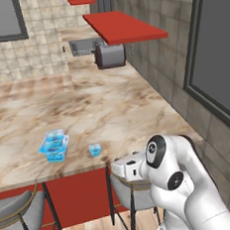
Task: Stack the yogurt containers by placing the smaller containers on top of the larger containers.
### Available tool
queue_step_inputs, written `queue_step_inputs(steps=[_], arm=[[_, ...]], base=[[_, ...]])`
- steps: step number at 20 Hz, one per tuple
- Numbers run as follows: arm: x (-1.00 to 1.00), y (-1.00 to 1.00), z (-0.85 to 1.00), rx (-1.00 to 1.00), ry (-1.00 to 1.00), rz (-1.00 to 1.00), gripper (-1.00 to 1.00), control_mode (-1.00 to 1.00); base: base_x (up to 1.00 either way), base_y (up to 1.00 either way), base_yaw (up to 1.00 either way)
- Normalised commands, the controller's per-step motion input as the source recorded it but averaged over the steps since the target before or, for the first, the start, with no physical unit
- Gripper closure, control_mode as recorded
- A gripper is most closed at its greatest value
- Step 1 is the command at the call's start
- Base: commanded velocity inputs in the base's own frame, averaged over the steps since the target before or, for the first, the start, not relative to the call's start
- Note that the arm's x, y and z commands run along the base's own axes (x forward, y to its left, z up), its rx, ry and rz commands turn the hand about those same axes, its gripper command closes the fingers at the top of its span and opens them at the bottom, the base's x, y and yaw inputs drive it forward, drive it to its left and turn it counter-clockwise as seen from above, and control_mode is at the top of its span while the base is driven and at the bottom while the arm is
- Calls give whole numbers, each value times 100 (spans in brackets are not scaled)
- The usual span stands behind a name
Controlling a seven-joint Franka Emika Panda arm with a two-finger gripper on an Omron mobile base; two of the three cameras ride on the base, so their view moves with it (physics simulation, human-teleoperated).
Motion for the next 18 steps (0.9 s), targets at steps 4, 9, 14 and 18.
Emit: queue_step_inputs(steps=[4, 9, 14, 18], arm=[[-42, 77, 0, -2, 38, 0, -100, -100], [-32, 65, 2, -3, 29, 0, -100, -100], [-28, 51, 20, -10, 6, 0, -100, -100], [-29, 34, 38, -13, -2, -3, -100, -100]], base=[[0, 0, 0], [0, 0, 0], [0, 0, 0], [0, 0, 0]])
